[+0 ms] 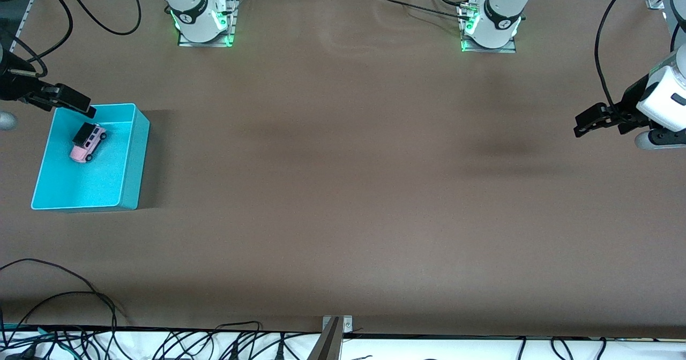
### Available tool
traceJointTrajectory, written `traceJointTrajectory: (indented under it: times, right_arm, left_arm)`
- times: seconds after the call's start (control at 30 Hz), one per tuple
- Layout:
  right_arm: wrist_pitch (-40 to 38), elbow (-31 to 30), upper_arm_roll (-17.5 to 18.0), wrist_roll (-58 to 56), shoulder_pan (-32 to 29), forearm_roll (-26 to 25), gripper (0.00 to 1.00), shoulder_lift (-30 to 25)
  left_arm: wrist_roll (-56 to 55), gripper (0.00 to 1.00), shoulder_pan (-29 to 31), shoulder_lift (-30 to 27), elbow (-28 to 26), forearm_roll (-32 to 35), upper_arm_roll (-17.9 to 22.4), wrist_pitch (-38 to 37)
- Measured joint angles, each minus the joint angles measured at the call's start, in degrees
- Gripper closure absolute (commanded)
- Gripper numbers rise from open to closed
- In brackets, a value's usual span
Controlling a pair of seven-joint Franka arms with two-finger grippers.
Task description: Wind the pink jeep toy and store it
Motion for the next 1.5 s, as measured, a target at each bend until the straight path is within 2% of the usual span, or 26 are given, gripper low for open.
traceJointTrajectory:
  times: [0.2, 0.47, 1.5]
  right_arm:
    - [1.63, -2.49, 0.48, -2.52, 0.88, 0.01, 0.0, -0.98]
    - [2.66, -7.41, 0.43, -4.07, 0.96, 0.01, 0.0, -4.89]
    - [1.27, -8.29, 0.21, -7.02, 0.8, 0.01, 0.0, -5.48]
  left_arm:
    - [0.0, 0.0, 0.0, 0.0, 0.0, 0.0, 0.0, 0.02]
    - [0.0, 0.0, 0.0, 0.0, 0.0, 0.0, 0.0, 0.04]
    - [0.0, 0.0, 0.03, 0.0, 0.0, 0.0, 0.01, 0.04]
